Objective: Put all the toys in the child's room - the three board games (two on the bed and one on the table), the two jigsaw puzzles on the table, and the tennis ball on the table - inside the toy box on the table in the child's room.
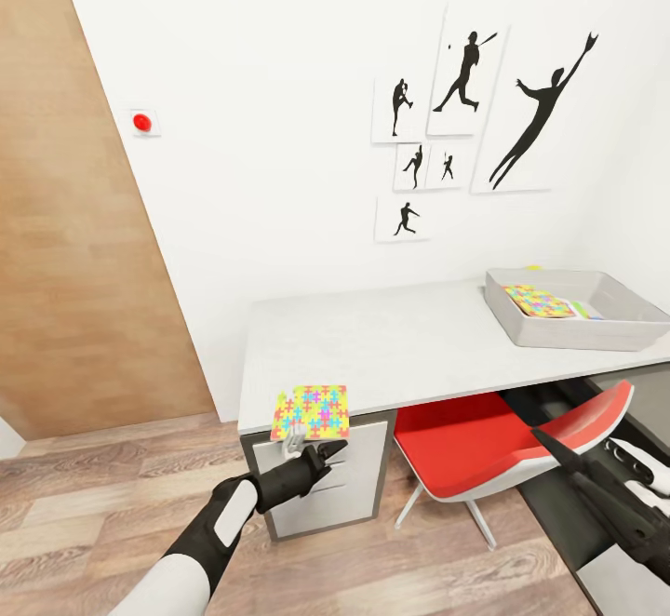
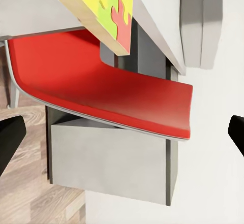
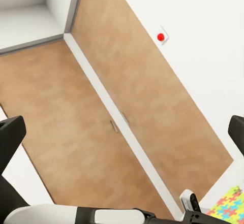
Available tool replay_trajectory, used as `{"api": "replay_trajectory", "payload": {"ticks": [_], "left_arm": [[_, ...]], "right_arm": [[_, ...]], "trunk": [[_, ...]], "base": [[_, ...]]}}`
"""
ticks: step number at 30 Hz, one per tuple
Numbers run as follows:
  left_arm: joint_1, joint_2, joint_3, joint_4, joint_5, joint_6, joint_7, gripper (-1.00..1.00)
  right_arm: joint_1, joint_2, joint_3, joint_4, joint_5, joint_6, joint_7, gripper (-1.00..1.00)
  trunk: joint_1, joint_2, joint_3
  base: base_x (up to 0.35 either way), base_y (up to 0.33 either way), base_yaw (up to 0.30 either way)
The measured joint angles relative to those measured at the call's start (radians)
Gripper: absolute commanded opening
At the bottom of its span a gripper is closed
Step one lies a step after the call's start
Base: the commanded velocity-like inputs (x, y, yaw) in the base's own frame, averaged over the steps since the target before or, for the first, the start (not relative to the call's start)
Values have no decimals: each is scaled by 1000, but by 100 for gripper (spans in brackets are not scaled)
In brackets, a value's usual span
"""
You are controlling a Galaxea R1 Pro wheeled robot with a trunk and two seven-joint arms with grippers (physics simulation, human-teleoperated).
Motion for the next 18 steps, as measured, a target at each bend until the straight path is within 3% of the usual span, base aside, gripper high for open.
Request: {"api": "replay_trajectory", "payload": {"ticks": [18], "left_arm": [[0, 2, 1, 0, 0, 1, -3, 100]], "right_arm": [[0, 8, 0, -1, 8, -2, -7, 100]], "trunk": [[0, 0, 0]], "base": [[16, 0, 0]]}}
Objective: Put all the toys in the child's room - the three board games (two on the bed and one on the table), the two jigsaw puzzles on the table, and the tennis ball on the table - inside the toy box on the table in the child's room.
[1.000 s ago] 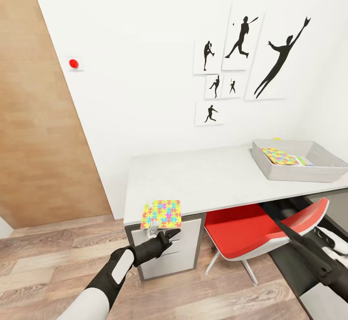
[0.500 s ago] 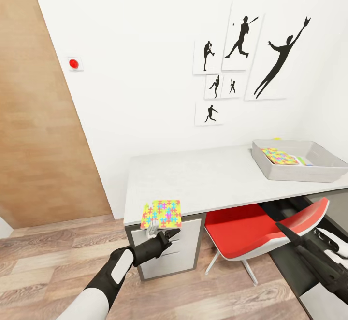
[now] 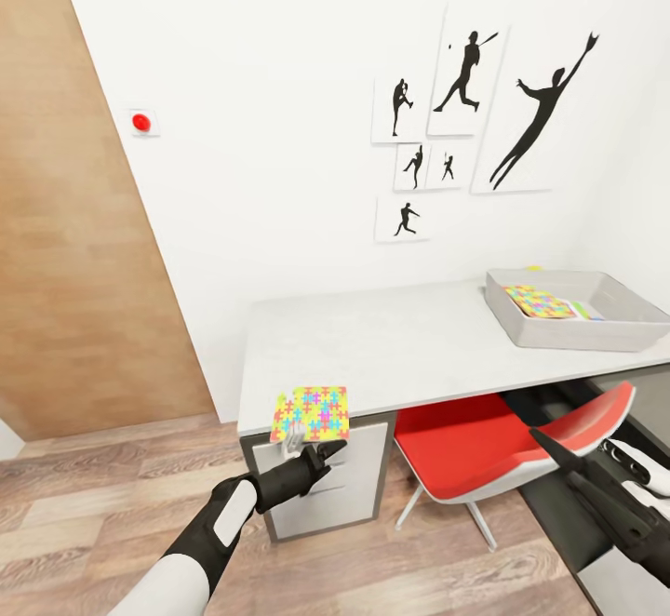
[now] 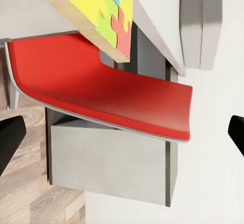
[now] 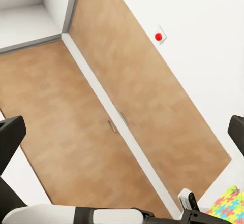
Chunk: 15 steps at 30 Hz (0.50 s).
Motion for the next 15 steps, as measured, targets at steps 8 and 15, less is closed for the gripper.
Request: {"api": "replay_trajectory", "payload": {"ticks": [8, 15], "left_arm": [[0, 0, 0, 0, 0, -1, 0, 100], [0, 1, 0, 0, 0, -1, 0, 100]], "right_arm": [[0, 0, 1, 0, 1, 0, -3, 100], [0, 1, 2, 0, 2, 0, -5, 100]], "trunk": [[0, 0, 0], [0, 0, 0]], "base": [[32, 0, 0], [42, 0, 0]]}}
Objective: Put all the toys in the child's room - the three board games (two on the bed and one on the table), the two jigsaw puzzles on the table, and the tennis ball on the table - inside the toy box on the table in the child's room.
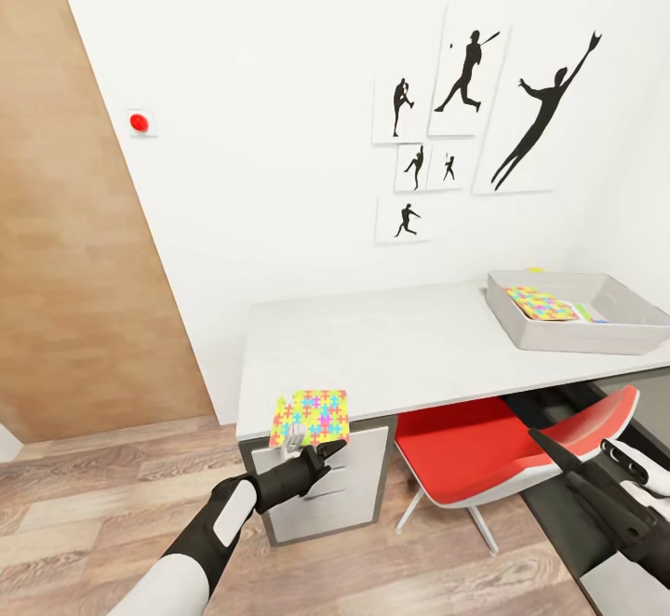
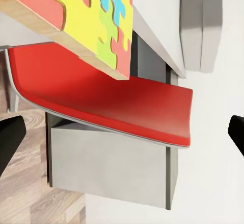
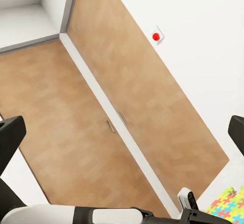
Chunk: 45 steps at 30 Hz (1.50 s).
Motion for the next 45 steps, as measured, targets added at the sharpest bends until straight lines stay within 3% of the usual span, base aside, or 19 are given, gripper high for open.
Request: {"api": "replay_trajectory", "payload": {"ticks": [6, 12, 18, 23, 45], "left_arm": [[0, 0, 0, 0, 0, 0, 0, 100], [0, 1, 0, 0, 0, 0, 0, 100], [0, 1, 2, 0, 0, 0, -1, 100], [0, 1, 2, 0, 0, 0, -1, 100], [0, 2, 4, 0, 0, 0, -1, 100]], "right_arm": [[0, -1, -1, 0, -2, 2, 4, 100], [1, -14, -1, -14, -33, 8, 30, 100], [56, -15, -20, -57, -153, 32, 52, 100], [86, -9, -68, -64, -197, 37, 64, 100], [102, -3, -77, -65, -208, 68, 78, 100]], "trunk": [[0, 0, 0], [0, 0, 0], [0, 0, 0], [0, 0, 0], [0, 0, 0]], "base": [[4, 0, 0], [0, 0, 0], [0, 0, 0], [0, 0, 0], [42, 0, 0]]}}
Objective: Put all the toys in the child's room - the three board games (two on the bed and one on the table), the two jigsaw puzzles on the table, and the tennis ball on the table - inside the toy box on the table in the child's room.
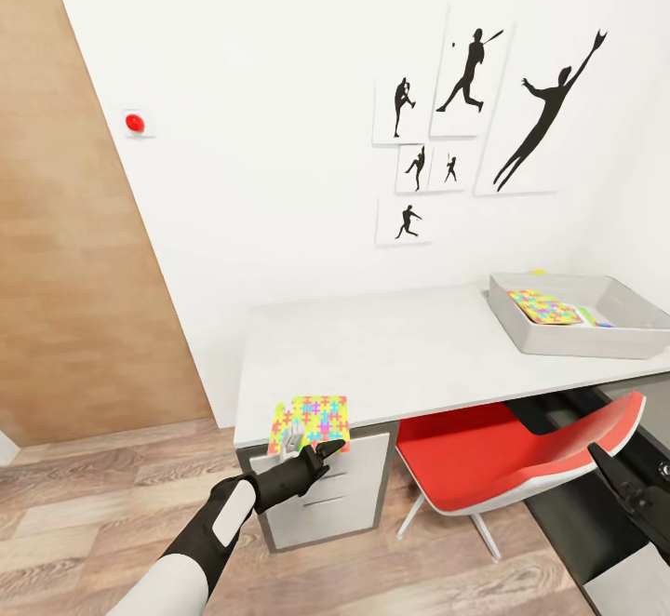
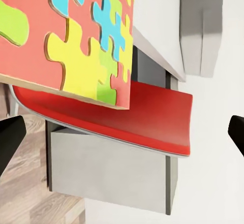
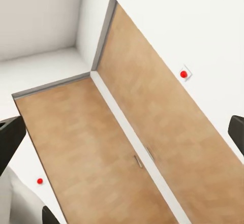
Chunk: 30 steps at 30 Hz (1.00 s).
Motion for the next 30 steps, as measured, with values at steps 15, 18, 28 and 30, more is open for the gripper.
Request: {"api": "replay_trajectory", "payload": {"ticks": [15, 18, 28, 30], "left_arm": [[0, 0, 0, 0, 0, 1, 0, 100], [0, 0, 0, 0, 0, 1, 0, 100], [0, 0, 0, 0, 0, 1, 0, 100], [0, 0, 0, 0, 0, 1, 0, 100]], "right_arm": [[0, 1, 0, 0, 0, -3, -3, 100], [0, 1, 0, 0, 0, -3, -4, 100], [0, 2, 0, 0, 0, -4, -4, 100], [0, 2, -1, 0, 0, -4, -4, 100]], "trunk": [[0, 0, 0], [0, 0, 0], [0, 0, 0], [0, 0, 0]], "base": [[38, 0, 0], [34, 0, 0], [6, 0, 0], [0, 0, 0]]}}
